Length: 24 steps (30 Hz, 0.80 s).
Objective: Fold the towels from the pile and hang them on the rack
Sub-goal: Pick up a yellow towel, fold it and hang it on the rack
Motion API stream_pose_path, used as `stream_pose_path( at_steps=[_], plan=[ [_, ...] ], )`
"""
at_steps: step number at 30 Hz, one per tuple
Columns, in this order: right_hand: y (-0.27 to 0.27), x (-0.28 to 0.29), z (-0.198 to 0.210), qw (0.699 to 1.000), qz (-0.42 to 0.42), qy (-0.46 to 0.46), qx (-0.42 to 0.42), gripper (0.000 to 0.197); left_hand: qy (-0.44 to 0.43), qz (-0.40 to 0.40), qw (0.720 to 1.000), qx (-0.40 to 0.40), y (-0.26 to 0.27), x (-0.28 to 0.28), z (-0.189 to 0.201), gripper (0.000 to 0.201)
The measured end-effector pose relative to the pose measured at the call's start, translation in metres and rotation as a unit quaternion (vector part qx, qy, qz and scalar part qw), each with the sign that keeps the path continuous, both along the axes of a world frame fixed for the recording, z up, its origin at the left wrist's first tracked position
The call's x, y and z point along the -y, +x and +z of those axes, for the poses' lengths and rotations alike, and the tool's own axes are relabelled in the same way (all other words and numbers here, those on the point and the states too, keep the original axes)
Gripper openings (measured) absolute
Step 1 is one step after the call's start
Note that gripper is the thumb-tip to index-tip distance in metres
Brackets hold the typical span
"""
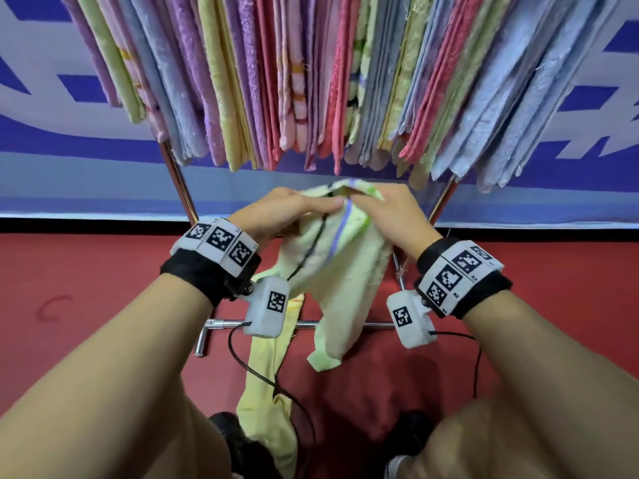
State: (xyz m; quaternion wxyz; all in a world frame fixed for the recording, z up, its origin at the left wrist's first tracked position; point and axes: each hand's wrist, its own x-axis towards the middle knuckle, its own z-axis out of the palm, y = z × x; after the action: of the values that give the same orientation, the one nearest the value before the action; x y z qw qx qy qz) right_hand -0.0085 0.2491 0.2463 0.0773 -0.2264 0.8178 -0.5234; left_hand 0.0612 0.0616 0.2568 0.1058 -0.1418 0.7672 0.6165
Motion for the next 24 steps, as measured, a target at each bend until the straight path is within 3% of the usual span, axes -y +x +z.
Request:
stream_pose_path(
  at_steps=[1,3,5,8,12,15,17,19,20,22,24],
  plan=[
    [-0.002,-0.004,0.002,0.999,-0.037,-0.022,0.014,0.04,0.005,-0.019,1.0,0.019,0.003,0.002,-0.001,0.036],
    [-0.005,-0.011,0.002,0.993,-0.088,-0.062,0.047,0.049,0.022,-0.023,0.999,0.012,0.007,0.001,-0.004,0.039],
    [-0.005,-0.015,0.002,0.99,-0.1,-0.079,0.063,0.045,0.015,-0.015,1.0,-0.018,0.005,-0.004,-0.011,0.042],
    [-0.002,-0.017,-0.001,0.987,-0.116,-0.102,0.042,0.041,-0.003,0.011,0.999,-0.048,0.002,-0.014,-0.015,0.022],
    [0.005,-0.021,0.003,0.977,-0.144,-0.153,0.026,0.014,-0.095,-0.017,0.993,-0.063,0.001,-0.018,-0.023,0.006],
    [0.014,-0.027,0.01,0.987,-0.028,-0.155,0.027,0.024,-0.106,0.054,0.987,-0.108,-0.003,-0.016,-0.031,0.018],
    [0.021,-0.036,0.019,0.987,0.129,-0.043,0.082,0.025,-0.069,0.128,0.973,-0.179,-0.002,-0.017,-0.026,0.019],
    [0.026,-0.042,0.022,0.963,0.218,0.015,0.159,0.023,-0.041,0.121,0.965,-0.228,0.0,-0.023,-0.018,0.021],
    [0.024,-0.042,0.02,0.969,0.204,0.004,0.141,0.024,-0.031,0.094,0.965,-0.243,0.002,-0.026,-0.014,0.021],
    [0.017,-0.037,0.012,0.994,0.103,-0.02,0.028,0.027,-0.025,0.03,0.964,-0.263,0.005,-0.033,-0.011,0.019],
    [0.015,-0.029,0.005,0.994,0.105,0.004,0.021,0.041,-0.034,-0.003,0.963,-0.269,0.007,-0.037,-0.011,0.011]
  ],
)
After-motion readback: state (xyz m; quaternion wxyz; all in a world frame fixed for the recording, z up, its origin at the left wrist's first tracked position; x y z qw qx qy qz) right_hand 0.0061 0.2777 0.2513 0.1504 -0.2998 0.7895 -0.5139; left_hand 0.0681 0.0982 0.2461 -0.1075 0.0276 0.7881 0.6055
